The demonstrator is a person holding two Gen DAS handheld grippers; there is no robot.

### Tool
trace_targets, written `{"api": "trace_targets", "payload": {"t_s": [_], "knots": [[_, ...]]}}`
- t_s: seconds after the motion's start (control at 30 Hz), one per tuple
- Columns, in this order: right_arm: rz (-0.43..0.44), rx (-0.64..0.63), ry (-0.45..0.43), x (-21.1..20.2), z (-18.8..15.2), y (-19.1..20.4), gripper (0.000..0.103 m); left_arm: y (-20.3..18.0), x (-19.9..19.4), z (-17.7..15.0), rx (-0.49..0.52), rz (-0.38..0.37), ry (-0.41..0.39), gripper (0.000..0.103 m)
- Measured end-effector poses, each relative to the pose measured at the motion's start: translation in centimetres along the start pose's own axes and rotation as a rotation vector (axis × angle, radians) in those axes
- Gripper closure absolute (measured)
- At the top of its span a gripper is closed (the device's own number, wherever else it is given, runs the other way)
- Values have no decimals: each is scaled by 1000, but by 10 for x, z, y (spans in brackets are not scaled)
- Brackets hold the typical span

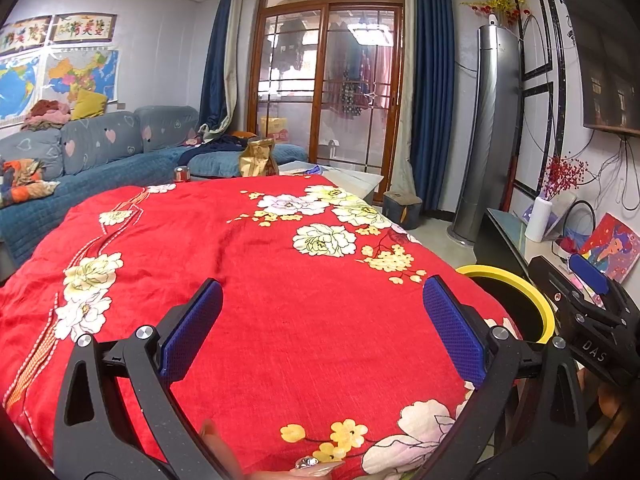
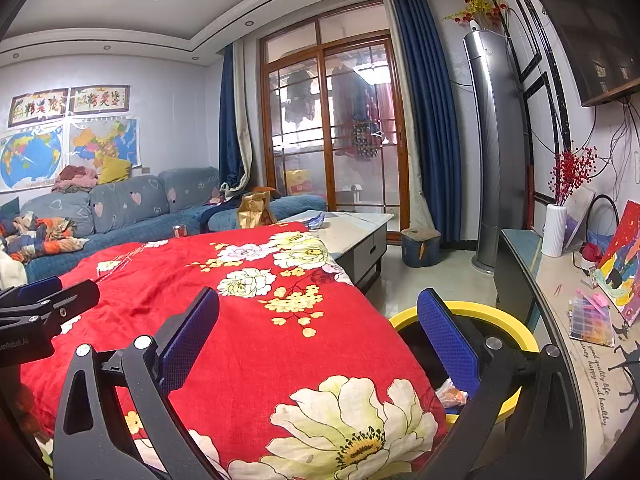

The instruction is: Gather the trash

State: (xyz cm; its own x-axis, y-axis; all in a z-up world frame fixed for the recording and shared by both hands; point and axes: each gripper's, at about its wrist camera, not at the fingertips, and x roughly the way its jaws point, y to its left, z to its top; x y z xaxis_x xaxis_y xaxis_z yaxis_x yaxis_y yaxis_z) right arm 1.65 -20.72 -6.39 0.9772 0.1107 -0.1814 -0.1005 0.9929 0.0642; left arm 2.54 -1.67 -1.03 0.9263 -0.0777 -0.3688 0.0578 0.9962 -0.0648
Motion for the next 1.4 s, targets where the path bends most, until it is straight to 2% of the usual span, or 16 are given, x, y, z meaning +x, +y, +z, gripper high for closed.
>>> {"api": "trace_targets", "payload": {"t_s": [1.4], "knots": [[-2,1,0,1,-3,-2,7,5,3,-4,-7,5,9,11]]}}
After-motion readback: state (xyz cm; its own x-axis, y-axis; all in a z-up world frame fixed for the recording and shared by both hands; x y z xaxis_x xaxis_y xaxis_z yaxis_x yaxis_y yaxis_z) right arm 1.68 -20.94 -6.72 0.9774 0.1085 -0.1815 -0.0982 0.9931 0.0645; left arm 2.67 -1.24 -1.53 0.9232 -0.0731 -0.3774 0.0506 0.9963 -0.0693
